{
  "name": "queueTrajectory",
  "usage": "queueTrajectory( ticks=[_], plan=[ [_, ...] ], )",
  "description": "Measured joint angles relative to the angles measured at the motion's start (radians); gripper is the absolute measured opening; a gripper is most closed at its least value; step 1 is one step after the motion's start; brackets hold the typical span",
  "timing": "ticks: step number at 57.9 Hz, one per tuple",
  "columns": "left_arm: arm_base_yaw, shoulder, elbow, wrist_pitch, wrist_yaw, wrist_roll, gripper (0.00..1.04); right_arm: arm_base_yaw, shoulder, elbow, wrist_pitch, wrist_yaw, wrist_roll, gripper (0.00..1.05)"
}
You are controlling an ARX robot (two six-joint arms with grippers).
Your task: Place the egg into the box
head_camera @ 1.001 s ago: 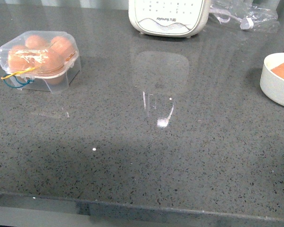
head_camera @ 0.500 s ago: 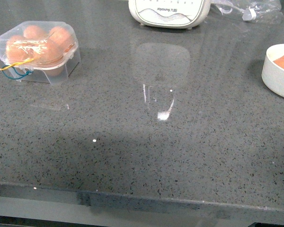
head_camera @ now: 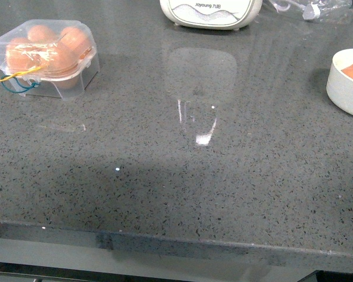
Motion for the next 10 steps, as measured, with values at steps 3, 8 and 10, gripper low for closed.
queueTrajectory(
  ticks=[3, 8, 10],
  plan=[
    [0.000, 0.000, 0.000, 0.000, 0.000, 0.000, 0.98, 0.000, 0.000, 0.000, 0.000, 0.000, 0.000, 0.97],
    [0.000, 0.000, 0.000, 0.000, 0.000, 0.000, 0.98, 0.000, 0.000, 0.000, 0.000, 0.000, 0.000, 0.97],
    [0.000, 0.000, 0.000, 0.000, 0.000, 0.000, 0.98, 0.000, 0.000, 0.000, 0.000, 0.000, 0.000, 0.97]
  ],
)
